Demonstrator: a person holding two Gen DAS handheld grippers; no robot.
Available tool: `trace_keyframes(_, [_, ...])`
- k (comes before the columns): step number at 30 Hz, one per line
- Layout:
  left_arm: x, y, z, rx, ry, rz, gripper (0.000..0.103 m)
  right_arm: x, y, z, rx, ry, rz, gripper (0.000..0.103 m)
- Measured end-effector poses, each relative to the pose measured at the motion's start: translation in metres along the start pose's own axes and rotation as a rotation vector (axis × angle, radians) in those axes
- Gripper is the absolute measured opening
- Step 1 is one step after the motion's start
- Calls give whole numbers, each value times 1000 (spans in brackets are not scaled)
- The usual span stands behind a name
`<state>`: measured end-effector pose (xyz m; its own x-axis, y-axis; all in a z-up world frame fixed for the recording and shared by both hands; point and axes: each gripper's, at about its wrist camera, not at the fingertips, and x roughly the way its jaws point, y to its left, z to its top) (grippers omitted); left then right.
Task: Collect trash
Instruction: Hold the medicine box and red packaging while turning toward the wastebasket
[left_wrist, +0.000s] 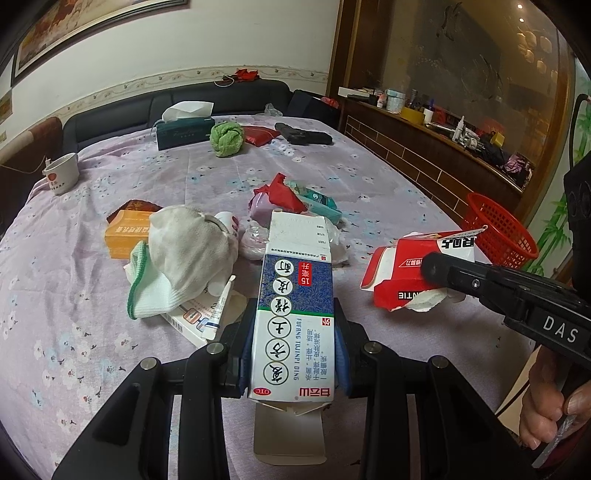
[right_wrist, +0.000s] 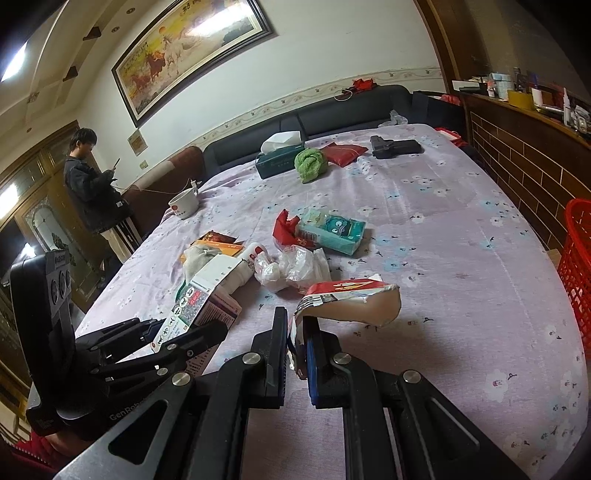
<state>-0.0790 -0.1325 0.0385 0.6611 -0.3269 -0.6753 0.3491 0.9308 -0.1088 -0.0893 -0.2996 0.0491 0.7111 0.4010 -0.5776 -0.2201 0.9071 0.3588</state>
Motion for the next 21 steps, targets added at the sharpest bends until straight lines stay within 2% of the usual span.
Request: trace_keyframes(21, [10, -31, 8, 64, 22, -9, 34, -21, -29, -1, 57, -39, -11, 9])
